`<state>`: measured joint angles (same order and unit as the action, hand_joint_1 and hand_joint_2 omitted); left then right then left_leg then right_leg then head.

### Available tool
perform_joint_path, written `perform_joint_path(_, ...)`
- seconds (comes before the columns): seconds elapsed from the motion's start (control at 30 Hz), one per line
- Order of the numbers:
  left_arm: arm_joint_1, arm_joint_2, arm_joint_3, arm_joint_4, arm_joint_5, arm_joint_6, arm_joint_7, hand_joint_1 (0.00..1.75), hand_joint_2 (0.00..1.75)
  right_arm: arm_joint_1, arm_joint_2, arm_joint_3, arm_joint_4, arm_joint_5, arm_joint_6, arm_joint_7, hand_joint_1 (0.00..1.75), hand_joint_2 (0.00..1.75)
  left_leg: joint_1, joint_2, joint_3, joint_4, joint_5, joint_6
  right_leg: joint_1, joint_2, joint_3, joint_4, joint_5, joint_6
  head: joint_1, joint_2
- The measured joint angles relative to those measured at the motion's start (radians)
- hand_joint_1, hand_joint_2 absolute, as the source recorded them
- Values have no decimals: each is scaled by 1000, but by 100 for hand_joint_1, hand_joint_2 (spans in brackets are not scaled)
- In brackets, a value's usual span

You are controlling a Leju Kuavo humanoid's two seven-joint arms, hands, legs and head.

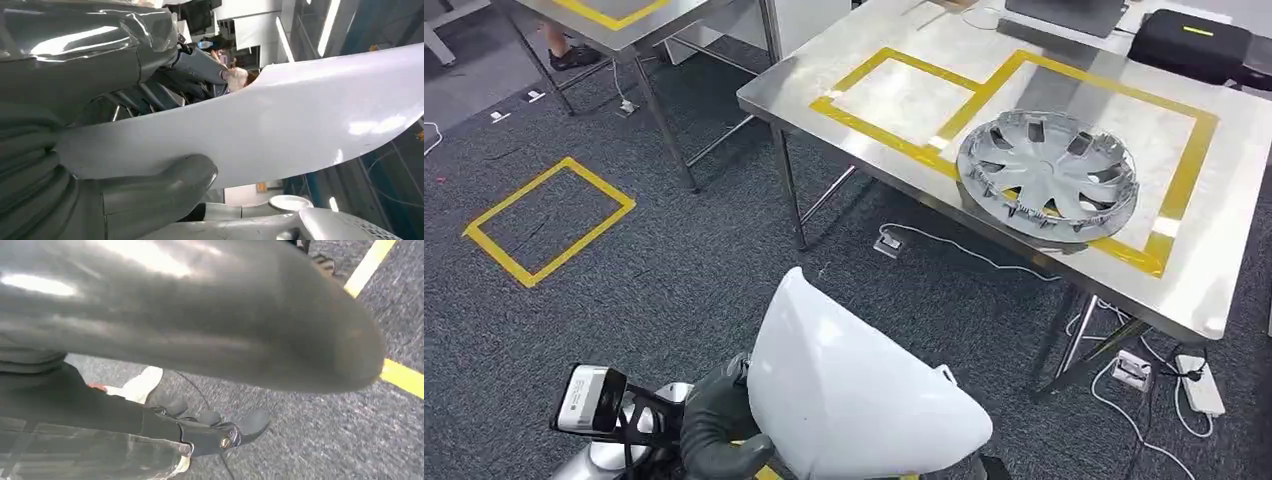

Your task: Take the parts from the cabinet and place them on the table.

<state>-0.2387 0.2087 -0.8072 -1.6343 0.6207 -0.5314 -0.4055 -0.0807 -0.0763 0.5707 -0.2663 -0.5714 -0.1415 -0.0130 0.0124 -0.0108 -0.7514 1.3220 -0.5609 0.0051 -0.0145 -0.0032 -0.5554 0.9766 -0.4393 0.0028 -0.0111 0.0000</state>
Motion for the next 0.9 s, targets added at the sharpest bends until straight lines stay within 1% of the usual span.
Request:
perform_joint_path(0.03, 0, 3, 0, 0, 0, 1, -1, 175, 175, -1, 0, 2, 0, -1, -2, 3, 0, 0, 0, 1, 1, -12, 20, 2, 1, 0, 2, 0, -1, -1, 0, 0)
perform_joint_path(0.07, 0, 4, 0, 0, 0, 1, -2, 175, 175, -3, 0, 3, 0, -1, -2, 6, 0, 0, 0, 2, 25, -67, 58, 6, 3, 0, 5, 0, -3, -3, 0, 0)
perform_joint_path(0.1, -1, 5, 0, 0, 0, 2, -2, 175, 175, -6, 2, 5, 0, -3, -2, 7, 0, 0, -1, 4, 69, -160, 109, 13, 6, 1, 10, 0, -4, -4, 0, 0)
perform_joint_path(0.13, -2, 6, 0, 0, 0, 2, -3, 175, 175, -8, 3, 6, 0, -4, -4, 8, 0, 0, -2, 7, 119, -257, 153, 22, 8, 1, 15, 0, -7, -5, 0, 0)
perform_joint_path(0.17, -4, 7, 0, 0, 0, 3, -4, 175, 175, -10, 7, 8, 0, -5, -7, 10, 0, 0, -7, 16, 149, -310, 147, 33, 9, 2, 16, -1, -9, -3, 2, 0)
perform_joint_path(0.2, -6, 7, 0, 0, 0, 4, -5, 175, 175, -13, 7, 9, 0, -6, -10, 10, 0, 0, -12, 17, 155, -326, 143, 34, 18, 1, 10, 2, -11, 1, 2, 0)
perform_joint_path(0.23, -7, 7, 0, 0, 1, 6, -7, 175, 175, -14, 8, 11, 0, -7, -15, 11, 0, 0, -15, 15, 154, -322, 143, 35, 16, -1, 7, 1, -11, 7, 0, 0)
perform_joint_path(0.27, -7, 9, 0, 0, 0, 7, -7, 175, 175, -13, 8, 14, 0, -7, -15, 12, 0, 0, -16, 13, 152, -322, 142, 37, 14, -4, 7, -1, -10, 9, 2, 0)
perform_joint_path(0.3, -7, 10, 0, -1, 0, 7, -7, 175, 175, -15, 10, 16, 0, -7, -16, 12, 0, 0, -16, 10, 153, -328, 145, 41, 16, -6, 9, -4, -10, 14, 1, 0)
perform_joint_path(0.33, -7, 10, 0, -4, 0, 7, -7, 175, 175, -17, 10, 16, -1, -7, -17, 12, 0, 0, -4, 10, 165, -346, 153, 49, 18, -6, 3, 1, -16, 19, 2, 0)
perform_joint_path(0.37, -8, 10, 0, -6, 0, 8, -8, 175, 175, -18, 11, 17, -1, -9, -18, 12, 0, 0, -5, 10, 170, -352, 155, 52, 14, -4, -7, 28, -29, 19, 3, 0)
perform_joint_path(0.4, -9, 10, 0, -8, 0, 8, -8, 175, 175, -20, 12, 17, -1, -10, -19, 12, 0, 0, -5, 10, 171, -352, 155, 55, 11, -2, -38, 90, -57, 15, 4, 0)
perform_joint_path(0.43, -9, 9, -1, -8, 0, 8, -8, 175, 175, -21, 12, 17, -1, -11, -20, 12, 0, 0, -5, 9, 171, -352, 155, 56, 8, -1, -87, 186, -93, 12, 4, 0)
perform_joint_path(0.47, -8, 10, -2, -8, -1, 9, -8, 175, 175, -20, 12, 18, -1, -12, -21, 12, 0, 0, -5, 7, 171, -352, 154, 56, 6, 0, -135, 276, -121, 13, 4, 0)
perform_joint_path(0.5, -8, 10, -2, -8, 0, 9, -8, 175, 175, -19, 12, 18, -1, -13, -23, 13, 0, 0, -5, 6, 171, -352, 153, 56, 4, 0, -169, 335, -132, 19, 5, 0)
perform_joint_path(0.53, -8, 10, -3, -8, -1, 10, -8, 175, 175, -19, 12, 18, -1, -13, -23, 12, 0, 0, -4, 3, 172, -352, 152, 55, 0, 0, -180, 339, -123, 30, 5, 0)
perform_joint_path(0.57, -8, 10, -3, -8, -2, 10, -8, 175, 175, -20, 12, 18, -1, -13, -23, 8, 0, 0, -4, 1, 174, -351, 150, 53, -6, 0, -162, 290, -95, 45, 5, 0)
perform_joint_path(0.6, -8, 10, -3, -8, -2, 11, -8, 175, 175, -21, 12, 18, -1, -13, -23, 6, 0, 0, -3, -3, 176, -350, 148, 49, -10, -1, -124, 204, -57, 58, 5, 0)
perform_joint_path(0.63, -8, 9, -3, -8, -2, 11, -8, 175, 175, -21, 12, 18, -1, -14, -22, 4, 0, 0, -3, -5, 179, -347, 144, 44, -13, -1, -74, 96, -14, 69, 5, 0)
perform_joint_path(0.67, -8, 8, -3, -8, -3, 12, -8, 175, 175, -21, 13, 18, -1, -14, -22, 2, 0, 0, -3, -7, 179, -344, 140, 38, -15, 0, -34, 11, 14, 71, 6, 0)
perform_joint_path(0.7, -7, 8, -3, -8, -3, 12, -8, 175, 175, -22, 13, 18, -1, -15, -22, 1, 0, 0, -11, -9, 175, -338, 134, 30, -7, 1, -25, 5, 13, 57, 6, 0)
perform_joint_path(0.73, -7, 8, -3, -8, -5, 14, -8, 175, 175, -22, 14, 19, -1, -15, -22, -1, 0, 0, -10, -9, 175, -338, 133, 27, -8, 0, -28, 5, 14, 46, 4, 0)
perform_joint_path(0.8, -7, 8, -3, -8, -6, 15, -8, 175, 175, -21, 15, 19, -1, -16, -22, -8, 0, 0, -5, -8, 178, -341, 132, 18, 0, 0, -29, 6, 12, 30, 5, 0)
perform_joint_path(0.83, -7, 8, -3, -8, -6, 15, -8, 175, 175, -22, 17, 19, -1, -16, -22, -12, 0, 0, -3, -8, 179, -339, 126, 11, -7, 1, -23, 1, 14, 21, 5, 0)
perform_joint_path(0.87, -7, 8, -2, -10, -8, 15, -8, 175, 175, -21, 21, 19, -2, -17, -19, -15, 0, 0, 0, -5, 173, -324, 116, 6, -12, 1, -16, -1, 13, 19, 5, 0)
perform_joint_path(0.9, -7, 8, -2, -11, -10, 15, -8, 175, 175, -22, 20, 19, -2, -17, -17, -17, 0, 0, 1, -1, 151, -271, 87, 1, -12, 1, -10, -1, 8, 10, 2, 0)
